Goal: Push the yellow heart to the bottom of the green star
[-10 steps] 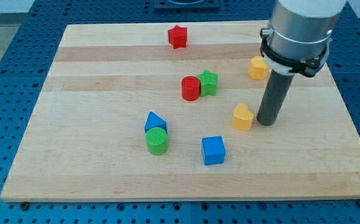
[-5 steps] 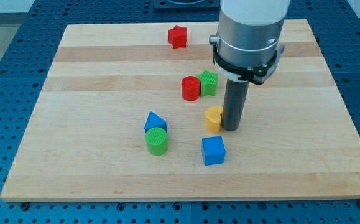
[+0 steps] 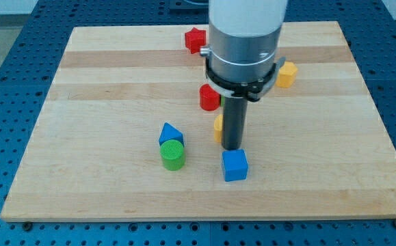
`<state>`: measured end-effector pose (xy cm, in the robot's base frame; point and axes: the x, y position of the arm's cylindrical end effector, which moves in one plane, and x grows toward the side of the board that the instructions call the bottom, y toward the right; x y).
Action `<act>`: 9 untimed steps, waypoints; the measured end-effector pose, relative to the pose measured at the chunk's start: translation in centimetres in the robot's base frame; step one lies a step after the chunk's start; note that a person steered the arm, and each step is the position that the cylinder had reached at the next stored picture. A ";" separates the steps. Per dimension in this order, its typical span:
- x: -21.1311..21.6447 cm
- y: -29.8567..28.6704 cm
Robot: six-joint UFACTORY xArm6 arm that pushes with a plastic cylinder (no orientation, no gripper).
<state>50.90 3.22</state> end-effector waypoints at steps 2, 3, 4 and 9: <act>0.0 -2.2; -0.6 -2.2; -1.7 -2.2; -7.9 -1.7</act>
<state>42.98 1.49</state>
